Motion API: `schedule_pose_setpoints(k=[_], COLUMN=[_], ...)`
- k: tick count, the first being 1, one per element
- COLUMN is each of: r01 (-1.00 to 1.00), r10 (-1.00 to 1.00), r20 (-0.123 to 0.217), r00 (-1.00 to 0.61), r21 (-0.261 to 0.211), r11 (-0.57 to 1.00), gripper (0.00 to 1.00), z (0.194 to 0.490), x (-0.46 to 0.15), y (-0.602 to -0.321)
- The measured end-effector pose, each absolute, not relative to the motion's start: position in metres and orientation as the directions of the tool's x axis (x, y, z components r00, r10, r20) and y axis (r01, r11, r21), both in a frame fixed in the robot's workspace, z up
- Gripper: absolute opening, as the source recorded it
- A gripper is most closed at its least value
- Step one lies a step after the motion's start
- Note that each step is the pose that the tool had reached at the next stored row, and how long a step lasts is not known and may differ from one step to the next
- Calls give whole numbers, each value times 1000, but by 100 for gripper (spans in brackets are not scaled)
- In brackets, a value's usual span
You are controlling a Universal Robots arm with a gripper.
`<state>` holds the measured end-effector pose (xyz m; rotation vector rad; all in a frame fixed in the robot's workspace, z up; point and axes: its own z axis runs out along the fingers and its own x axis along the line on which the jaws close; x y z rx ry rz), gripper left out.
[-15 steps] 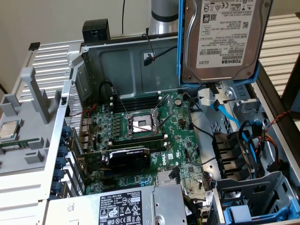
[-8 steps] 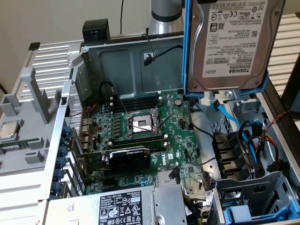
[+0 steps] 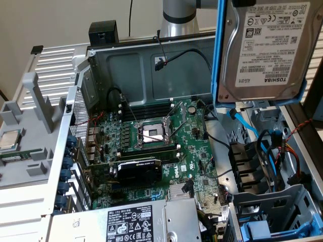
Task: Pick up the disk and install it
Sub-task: 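Pick up the disk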
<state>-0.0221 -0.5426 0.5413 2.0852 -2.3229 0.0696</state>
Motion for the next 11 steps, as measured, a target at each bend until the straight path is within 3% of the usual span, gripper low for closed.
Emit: schedule_pose_setpoints(k=[11], r01=[-994], r10=[-993], r20=[42], r00=[-108], r21=[-20], r11=[107], gripper=[37], z=[541], x=[-5], y=[-569])
